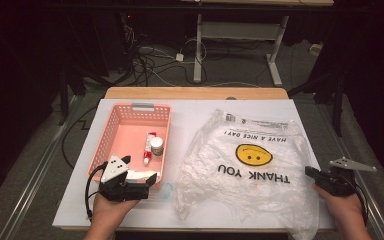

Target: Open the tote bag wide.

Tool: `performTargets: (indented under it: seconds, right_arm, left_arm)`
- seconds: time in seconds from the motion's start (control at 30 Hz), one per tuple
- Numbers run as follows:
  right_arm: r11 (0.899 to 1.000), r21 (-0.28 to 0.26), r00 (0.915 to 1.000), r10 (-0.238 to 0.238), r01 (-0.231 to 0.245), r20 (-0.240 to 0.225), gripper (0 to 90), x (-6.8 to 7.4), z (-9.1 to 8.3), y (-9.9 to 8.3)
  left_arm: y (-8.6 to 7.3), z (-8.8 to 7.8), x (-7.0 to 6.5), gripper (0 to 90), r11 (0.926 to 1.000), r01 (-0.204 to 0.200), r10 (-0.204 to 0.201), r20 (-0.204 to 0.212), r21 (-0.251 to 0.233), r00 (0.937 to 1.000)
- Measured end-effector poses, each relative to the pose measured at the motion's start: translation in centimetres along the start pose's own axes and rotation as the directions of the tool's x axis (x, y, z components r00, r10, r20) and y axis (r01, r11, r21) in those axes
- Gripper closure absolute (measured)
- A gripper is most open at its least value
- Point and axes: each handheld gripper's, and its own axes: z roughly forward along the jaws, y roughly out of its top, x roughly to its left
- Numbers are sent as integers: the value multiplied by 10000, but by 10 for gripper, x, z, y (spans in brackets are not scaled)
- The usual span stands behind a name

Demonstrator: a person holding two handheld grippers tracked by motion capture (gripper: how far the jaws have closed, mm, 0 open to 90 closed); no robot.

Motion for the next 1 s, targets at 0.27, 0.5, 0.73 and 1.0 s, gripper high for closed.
performTargets:
  seconds: [0.27,0.5,0.73,1.0]
  right_arm:
    - [9993,212,9968,-307,323,-741,806,27,-28,-28]
    - [9940,-1043,9976,-389,328,-574,601,24,-50,-19]
    - [9825,-1817,9981,-477,400,-385,549,11,-57,-5]
    - [9828,-1788,9959,-599,470,-672,486,6,-22,28]
  left_arm:
    - [4,5,0,0,9990,-445,444,126,20,9989]
    - [4,7,-2,0,9984,-566,565,96,95,9984]
    - [0,1,-2,0,9986,-522,522,35,-54,9986]
    - [-2,2,-2,0,9995,-324,325,45,-39,9995]
